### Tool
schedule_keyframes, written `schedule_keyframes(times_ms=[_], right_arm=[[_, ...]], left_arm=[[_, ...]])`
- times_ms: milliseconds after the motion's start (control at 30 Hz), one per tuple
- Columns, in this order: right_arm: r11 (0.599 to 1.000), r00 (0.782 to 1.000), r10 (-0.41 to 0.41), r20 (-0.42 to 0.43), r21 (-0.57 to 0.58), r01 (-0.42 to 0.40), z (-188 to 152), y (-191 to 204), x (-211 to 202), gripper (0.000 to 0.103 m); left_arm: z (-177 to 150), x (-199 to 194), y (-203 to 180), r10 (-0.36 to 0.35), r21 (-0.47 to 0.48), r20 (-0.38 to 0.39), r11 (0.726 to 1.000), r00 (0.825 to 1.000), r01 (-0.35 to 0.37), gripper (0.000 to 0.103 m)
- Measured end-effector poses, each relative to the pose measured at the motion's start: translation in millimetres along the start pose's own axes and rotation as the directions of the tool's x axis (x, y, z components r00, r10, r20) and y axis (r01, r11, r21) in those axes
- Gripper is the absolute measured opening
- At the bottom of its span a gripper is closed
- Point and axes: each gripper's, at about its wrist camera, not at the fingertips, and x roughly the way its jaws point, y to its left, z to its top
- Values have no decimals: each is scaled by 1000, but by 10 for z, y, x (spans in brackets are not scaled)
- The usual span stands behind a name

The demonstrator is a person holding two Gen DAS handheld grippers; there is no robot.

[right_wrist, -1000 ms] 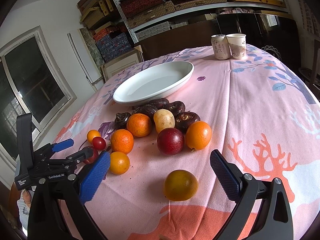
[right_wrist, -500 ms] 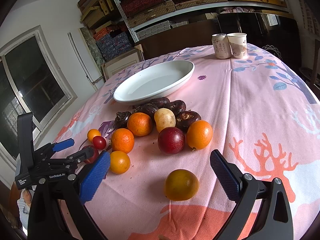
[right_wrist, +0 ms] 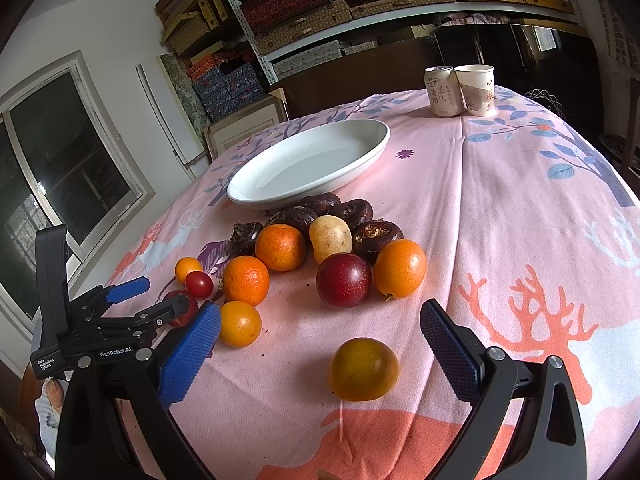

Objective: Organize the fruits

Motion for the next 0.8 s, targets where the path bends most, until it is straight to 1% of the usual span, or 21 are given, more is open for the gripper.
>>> schedule_keyframes(times_ms=[633, 733, 800], right_arm=[[1000, 1000, 0, 0, 0, 0, 28, -26, 0, 100], [1000, 1000, -2, 0, 1, 2, 25, -34, 1, 100], [1000, 1000, -11, -1, 4, 11, -1, -37, 7, 100]], left_arm=[[-18, 8, 5, -1, 2, -3, 1000, 1000, 1, 99], [-44, 4, 29, -17, -2, -9, 1000, 1000, 17, 99], [-60, 11, 58, -35, -4, -32, 999, 999, 35, 99]])
